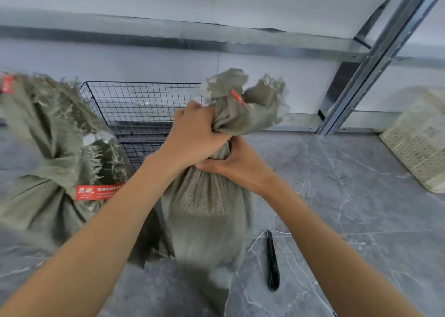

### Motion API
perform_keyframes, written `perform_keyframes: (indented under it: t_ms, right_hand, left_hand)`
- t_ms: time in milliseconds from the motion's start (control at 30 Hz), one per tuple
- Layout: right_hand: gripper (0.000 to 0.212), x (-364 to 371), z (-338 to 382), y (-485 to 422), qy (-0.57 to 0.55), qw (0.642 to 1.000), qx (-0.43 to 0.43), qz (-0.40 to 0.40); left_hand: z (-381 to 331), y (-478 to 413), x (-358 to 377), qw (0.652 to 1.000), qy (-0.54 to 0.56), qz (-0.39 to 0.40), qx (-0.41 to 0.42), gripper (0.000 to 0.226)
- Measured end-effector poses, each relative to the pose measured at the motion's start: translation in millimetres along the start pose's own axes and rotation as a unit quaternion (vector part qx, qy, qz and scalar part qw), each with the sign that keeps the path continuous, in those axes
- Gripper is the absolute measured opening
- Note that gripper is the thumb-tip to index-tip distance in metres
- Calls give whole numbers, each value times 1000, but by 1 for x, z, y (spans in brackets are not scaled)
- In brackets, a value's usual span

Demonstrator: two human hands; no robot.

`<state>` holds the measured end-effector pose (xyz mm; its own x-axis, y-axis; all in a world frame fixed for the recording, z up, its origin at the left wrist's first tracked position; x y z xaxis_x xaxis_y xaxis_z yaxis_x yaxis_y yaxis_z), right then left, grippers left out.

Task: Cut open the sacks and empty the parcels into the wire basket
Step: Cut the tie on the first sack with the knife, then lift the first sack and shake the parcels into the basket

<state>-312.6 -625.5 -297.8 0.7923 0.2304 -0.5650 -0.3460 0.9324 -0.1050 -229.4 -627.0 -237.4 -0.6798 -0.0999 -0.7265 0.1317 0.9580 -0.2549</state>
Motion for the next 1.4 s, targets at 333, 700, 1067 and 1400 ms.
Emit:
perform_keyframes:
  t_ms: [333, 700, 1067, 1400]
  right_hand:
    - [84, 16, 0, -21, -18, 997, -6, -75]
    - [23, 0, -11, -28, -14, 988, 7, -153]
    - [37, -35, 13, -27, 199, 965, 46, -166]
    - [49, -126, 101, -20, 301, 921, 137, -204]
  left_hand:
    - [-17, -4, -14, 999, 36, 37, 18, 30]
    - [6, 3, -17, 937, 349, 22, -9, 24]
    - [7, -13, -19, 914, 400, 7, -71, 27]
    - [-65, -23, -107, 915, 363, 72, -161, 32]
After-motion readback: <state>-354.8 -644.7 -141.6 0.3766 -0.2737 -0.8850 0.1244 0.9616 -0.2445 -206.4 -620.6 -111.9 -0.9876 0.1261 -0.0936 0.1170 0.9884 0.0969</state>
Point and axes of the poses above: each hand's wrist, its own y-axis away from the middle knuckle, its own x-axis out of the palm, z = x × y, the point moved 8 cm from there along -y, towards the middle knuckle, and after that the axes turned 8 degrees about y, right-handed, at the moved point
